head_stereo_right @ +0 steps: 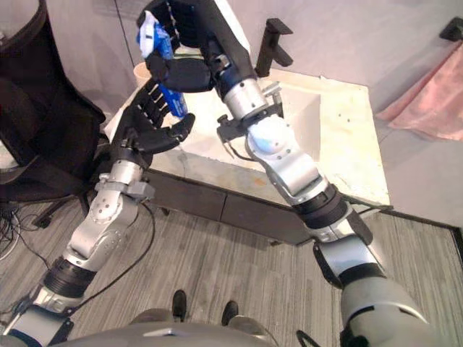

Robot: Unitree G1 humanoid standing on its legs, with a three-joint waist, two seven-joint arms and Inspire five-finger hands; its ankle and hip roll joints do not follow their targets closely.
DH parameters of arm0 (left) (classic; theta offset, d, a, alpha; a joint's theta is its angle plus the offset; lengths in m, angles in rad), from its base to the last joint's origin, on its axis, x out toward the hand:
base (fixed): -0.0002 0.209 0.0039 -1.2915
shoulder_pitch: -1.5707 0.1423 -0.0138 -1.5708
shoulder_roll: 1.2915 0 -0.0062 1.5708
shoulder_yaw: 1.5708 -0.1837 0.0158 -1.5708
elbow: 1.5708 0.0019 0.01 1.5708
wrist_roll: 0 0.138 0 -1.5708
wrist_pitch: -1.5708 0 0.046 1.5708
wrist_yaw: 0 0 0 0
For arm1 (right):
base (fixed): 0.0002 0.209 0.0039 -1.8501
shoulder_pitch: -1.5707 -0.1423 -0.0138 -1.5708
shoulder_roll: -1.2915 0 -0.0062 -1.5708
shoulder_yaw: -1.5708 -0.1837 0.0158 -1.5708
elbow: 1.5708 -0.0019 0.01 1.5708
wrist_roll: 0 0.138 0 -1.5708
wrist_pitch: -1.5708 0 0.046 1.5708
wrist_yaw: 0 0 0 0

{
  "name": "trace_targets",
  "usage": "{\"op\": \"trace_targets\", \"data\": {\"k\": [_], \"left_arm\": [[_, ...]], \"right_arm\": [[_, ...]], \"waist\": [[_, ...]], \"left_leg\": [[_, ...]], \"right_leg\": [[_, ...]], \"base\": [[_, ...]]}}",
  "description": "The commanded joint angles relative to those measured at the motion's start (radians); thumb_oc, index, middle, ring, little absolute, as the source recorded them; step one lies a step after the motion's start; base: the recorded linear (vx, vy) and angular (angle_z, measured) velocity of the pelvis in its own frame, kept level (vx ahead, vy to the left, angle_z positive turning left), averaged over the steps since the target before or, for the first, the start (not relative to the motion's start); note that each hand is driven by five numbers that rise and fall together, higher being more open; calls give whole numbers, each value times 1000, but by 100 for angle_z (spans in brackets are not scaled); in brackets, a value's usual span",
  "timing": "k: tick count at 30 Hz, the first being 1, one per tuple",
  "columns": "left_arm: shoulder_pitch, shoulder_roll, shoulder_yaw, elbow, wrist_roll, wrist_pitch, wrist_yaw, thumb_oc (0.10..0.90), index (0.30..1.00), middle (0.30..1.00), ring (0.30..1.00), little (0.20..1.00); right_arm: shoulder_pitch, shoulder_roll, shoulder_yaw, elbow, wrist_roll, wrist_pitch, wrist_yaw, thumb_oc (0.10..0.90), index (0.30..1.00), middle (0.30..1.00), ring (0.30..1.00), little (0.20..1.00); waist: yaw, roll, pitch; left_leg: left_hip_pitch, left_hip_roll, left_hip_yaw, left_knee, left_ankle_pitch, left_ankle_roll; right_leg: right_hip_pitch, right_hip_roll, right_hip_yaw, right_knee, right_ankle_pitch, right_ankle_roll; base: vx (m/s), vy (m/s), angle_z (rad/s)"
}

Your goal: Organize the bathroom.

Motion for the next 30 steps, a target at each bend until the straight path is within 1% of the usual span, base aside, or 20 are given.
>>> {"op": "trace_targets", "data": {"k": [1,4,9,12,13,15,16,22,25,26,27,28,30], "left_arm": [[-27,35,13,-132,53,-150,32,800,900,900,900,900],[-5,52,50,-139,90,-154,73,800,900,900,900,900],[38,74,108,-146,117,-164,108,800,900,900,900,900],[61,81,132,-147,127,-179,121,800,900,900,900,900],[62,82,132,-148,127,-178,122,800,900,900,900,900],[86,91,168,-150,198,-203,167,800,900,900,900,900],[94,92,177,-151,208,-208,174,800,900,900,900,900],[136,104,224,-141,220,-227,203,800,900,900,900,900],[165,111,248,-139,241,-226,207,800,900,900,900,900],[181,118,255,-134,226,-218,205,800,900,900,900,900],[184,120,257,-133,219,-216,203,800,900,900,900,900],[193,128,262,-124,195,-211,187,800,900,900,900,900],[201,133,265,-118,187,-203,170,800,900,900,900,900]], "right_arm": [[-227,56,-43,26,-50,-177,-91,400,300,300,300,300],[-231,65,-39,43,-61,-179,-110,400,300,300,300,300],[-236,68,-34,70,-82,-189,-131,400,300,300,300,300],[-242,63,-38,82,-104,-192,-140,400,300,300,300,300],[-242,63,-38,82,-104,-192,-141,400,300,300,300,300],[-256,57,-44,111,-141,-208,-161,400,300,300,300,300],[-259,53,-46,118,-151,-212,-165,400,300,300,300,300],[-284,23,-56,174,-160,-247,-220,400,300,300,300,300],[-300,8,-67,207,-192,-282,-259,400,300,300,300,300],[-311,-4,-73,233,-210,-304,-268,400,300,300,300,300],[-313,-6,-74,239,-215,-307,-266,400,300,300,300,300],[-321,-14,-71,252,-230,-311,-270,400,300,300,300,300],[-328,-29,-71,267,-239,-322,-272,400,300,300,300,300]], "waist": [[18,-7,-117],[34,-8,-115],[56,-12,-115],[71,-14,-115],[70,-14,-115],[88,-18,-116],[92,-19,-115],[116,-27,-114],[127,-30,-112],[135,-30,-110],[136,-30,-110],[139,-28,-106],[137,-25,-98]], "left_leg": [[58,3,67,4,-89,-16],[57,0,56,3,-90,-15],[56,0,47,0,-86,-16],[51,-2,30,-2,-82,-18],[51,-2,29,-2,-81,-18],[48,-4,19,-2,-80,-18],[47,-6,16,-2,-80,-18],[45,-14,7,-2,-82,-14],[46,-25,3,-2,-86,-7],[45,-28,1,-1,-89,0],[45,-29,1,0,-90,1],[43,-31,1,3,-88,8],[40,-33,0,5,-85,15]], "right_leg": [[-10,4,7,65,-122,37],[-7,-1,-5,71,-127,37],[-1,-10,-25,73,-130,36],[3,-15,-39,73,-130,37],[4,-15,-40,73,-131,37],[7,-23,-54,76,-133,38],[8,-25,-58,77,-133,38],[6,-42,-76,82,-128,49],[3,-55,-76,90,-123,61],[0,-62,-76,110,-130,67],[-2,-64,-76,118,-135,68],[-13,-72,-76,158,-147,73],[-36,-82,-67,237,-143,77]], "base": [[-7,27,17],[-12,21,9],[-8,20,15],[2,15,16],[16,28,27],[37,64,23],[30,65,16],[33,74,18],[59,102,12],[44,95,6],[41,89,7],[29,66,8],[28,57,13]]}}
